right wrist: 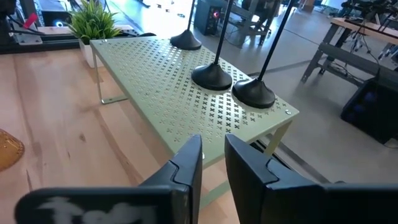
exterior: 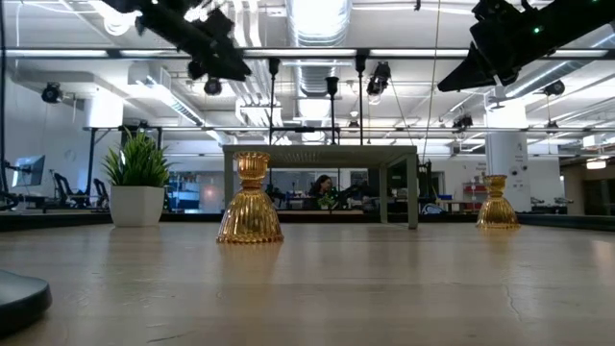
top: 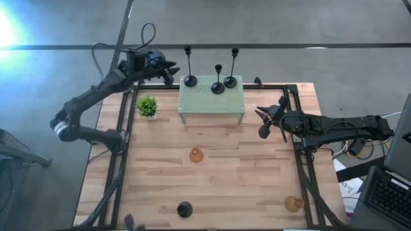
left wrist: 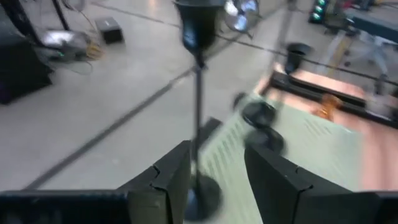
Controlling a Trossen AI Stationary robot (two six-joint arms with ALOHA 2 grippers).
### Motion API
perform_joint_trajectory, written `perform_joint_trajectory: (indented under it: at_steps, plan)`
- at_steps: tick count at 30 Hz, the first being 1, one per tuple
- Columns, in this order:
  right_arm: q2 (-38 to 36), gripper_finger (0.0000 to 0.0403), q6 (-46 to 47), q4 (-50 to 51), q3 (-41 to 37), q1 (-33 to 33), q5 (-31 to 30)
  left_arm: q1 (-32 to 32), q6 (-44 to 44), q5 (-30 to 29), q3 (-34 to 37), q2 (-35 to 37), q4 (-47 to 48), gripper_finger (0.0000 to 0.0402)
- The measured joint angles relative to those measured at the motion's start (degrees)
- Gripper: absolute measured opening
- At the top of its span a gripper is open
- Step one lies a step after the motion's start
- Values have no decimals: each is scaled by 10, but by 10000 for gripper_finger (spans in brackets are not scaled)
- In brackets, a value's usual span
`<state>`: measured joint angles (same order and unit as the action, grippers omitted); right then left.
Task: Pick & Place candle stick holders
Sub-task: Put the black candle holder on the shelf aligned with the other black candle holders
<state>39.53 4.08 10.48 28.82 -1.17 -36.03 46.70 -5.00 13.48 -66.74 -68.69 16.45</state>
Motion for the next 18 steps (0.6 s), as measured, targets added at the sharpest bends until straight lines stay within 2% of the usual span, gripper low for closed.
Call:
perform_joint_trajectory:
  at_steps: [3, 6, 9, 14, 18]
  plan:
    - [0, 59, 0, 0, 0, 0, 0, -3, -11, 75, 3, 48, 79, 151]
    - [0, 60, -2, 0, 0, 0, 0, -15, -12, 183, 9, 90, 146, 149]
    - [0, 65, -14, 0, 0, 0, 0, -46, -11, 266, 42, 135, 155, 149]
    - [0, 72, 8, -1, 0, 0, 1, -127, -4, 285, 130, 220, 145, 149]
    - [0, 75, 13, -1, 0, 0, 43, -207, 61, 284, 233, 287, 59, 149]
